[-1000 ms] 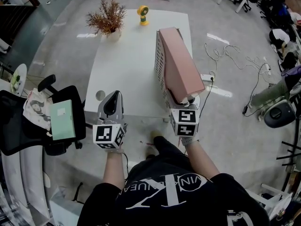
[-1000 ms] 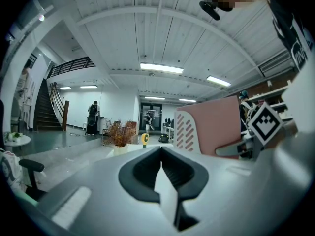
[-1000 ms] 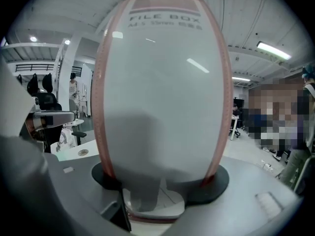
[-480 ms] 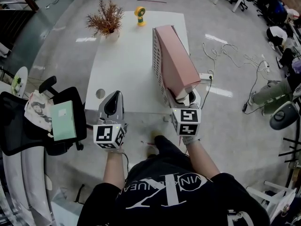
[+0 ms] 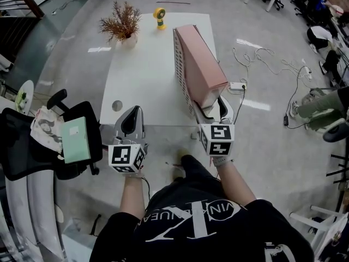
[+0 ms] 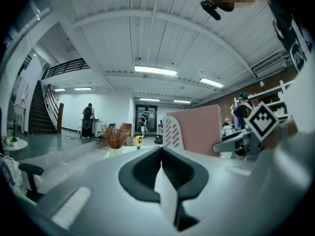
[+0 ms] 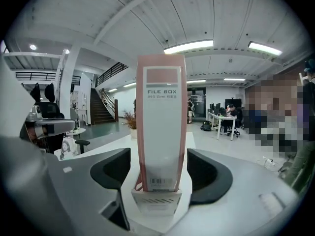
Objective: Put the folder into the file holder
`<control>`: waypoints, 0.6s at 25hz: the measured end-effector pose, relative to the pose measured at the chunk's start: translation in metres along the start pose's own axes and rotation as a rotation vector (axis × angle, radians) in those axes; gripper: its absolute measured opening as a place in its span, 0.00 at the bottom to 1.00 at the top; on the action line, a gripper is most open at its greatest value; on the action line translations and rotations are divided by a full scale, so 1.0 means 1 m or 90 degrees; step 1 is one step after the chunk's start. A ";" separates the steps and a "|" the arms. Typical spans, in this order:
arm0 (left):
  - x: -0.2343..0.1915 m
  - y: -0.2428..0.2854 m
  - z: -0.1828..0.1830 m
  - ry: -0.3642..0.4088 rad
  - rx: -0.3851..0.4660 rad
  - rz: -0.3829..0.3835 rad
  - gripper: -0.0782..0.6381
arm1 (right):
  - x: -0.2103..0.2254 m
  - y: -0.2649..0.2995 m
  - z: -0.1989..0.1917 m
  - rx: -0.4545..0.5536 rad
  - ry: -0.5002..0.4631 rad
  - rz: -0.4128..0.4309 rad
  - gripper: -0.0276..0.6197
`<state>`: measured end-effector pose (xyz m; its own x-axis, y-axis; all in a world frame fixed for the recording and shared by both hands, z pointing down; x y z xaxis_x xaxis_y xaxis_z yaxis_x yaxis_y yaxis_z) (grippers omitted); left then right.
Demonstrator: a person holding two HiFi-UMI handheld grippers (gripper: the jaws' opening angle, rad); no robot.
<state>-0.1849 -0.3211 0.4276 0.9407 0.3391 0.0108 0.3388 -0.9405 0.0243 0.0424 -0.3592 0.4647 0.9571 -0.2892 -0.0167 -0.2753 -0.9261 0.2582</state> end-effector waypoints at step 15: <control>0.015 -0.014 0.006 0.002 0.009 -0.022 0.11 | 0.008 -0.037 0.010 0.027 -0.004 -0.021 0.44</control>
<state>-0.1756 -0.3028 0.4219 0.9285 0.3712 0.0128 0.3711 -0.9285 0.0100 0.0593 -0.3296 0.4458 0.9652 -0.2598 -0.0301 -0.2475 -0.9443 0.2167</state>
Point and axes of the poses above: the fingertips, and each gripper's own axes: y forward along the fingers, x to its right, z out of its top, the point moved 1 cm from there along -y, backward along the fingers, and after that the axes turned 3 degrees about x, right-handed, at the moved point
